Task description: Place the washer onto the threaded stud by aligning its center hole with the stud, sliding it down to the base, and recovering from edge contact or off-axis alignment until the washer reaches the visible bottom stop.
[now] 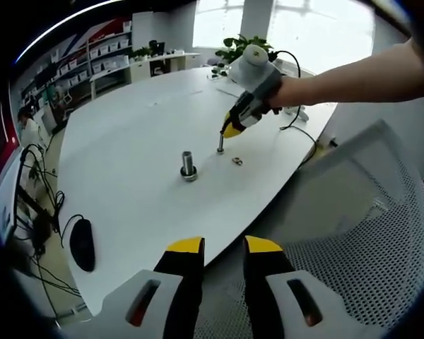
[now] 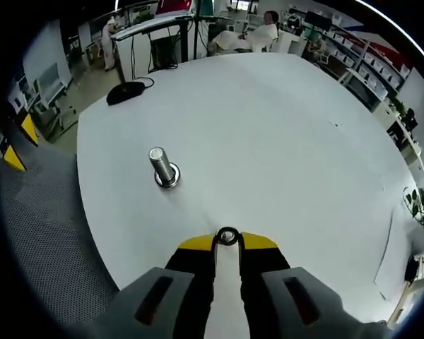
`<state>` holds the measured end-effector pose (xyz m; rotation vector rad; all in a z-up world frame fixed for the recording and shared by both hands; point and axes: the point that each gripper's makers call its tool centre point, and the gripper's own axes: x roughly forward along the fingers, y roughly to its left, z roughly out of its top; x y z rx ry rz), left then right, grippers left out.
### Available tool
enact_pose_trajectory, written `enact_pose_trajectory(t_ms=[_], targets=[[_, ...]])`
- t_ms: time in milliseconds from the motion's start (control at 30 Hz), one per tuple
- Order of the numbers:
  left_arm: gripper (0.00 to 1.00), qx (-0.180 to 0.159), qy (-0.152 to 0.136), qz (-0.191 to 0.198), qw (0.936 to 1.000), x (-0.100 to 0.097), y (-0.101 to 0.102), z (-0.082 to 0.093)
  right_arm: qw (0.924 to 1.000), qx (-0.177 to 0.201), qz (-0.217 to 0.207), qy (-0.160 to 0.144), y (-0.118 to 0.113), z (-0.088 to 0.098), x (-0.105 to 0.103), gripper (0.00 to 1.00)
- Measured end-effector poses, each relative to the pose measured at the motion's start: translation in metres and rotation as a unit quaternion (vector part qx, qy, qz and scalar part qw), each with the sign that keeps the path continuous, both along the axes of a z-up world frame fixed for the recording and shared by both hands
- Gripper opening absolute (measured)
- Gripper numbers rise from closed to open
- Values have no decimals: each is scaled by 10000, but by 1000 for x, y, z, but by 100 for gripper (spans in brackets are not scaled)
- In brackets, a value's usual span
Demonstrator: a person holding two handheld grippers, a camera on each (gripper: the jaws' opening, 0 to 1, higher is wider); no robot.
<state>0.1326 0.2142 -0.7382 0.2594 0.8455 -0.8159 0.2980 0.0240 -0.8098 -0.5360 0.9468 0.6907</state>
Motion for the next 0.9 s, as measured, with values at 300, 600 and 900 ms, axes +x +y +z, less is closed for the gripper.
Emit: enact_pose_trajectory(t_ms=[300, 600, 900], targets=[[19, 9, 11, 10, 10000, 0, 0, 0, 9999, -53, 8, 108, 1, -7, 2, 14], [19, 15, 26, 34, 10000, 0, 1, -1, 9996, 9, -143, 263, 1, -18, 5, 14], [19, 40, 52, 50, 10000, 0, 2, -2, 9991, -158, -114, 365, 0, -38, 8, 15]])
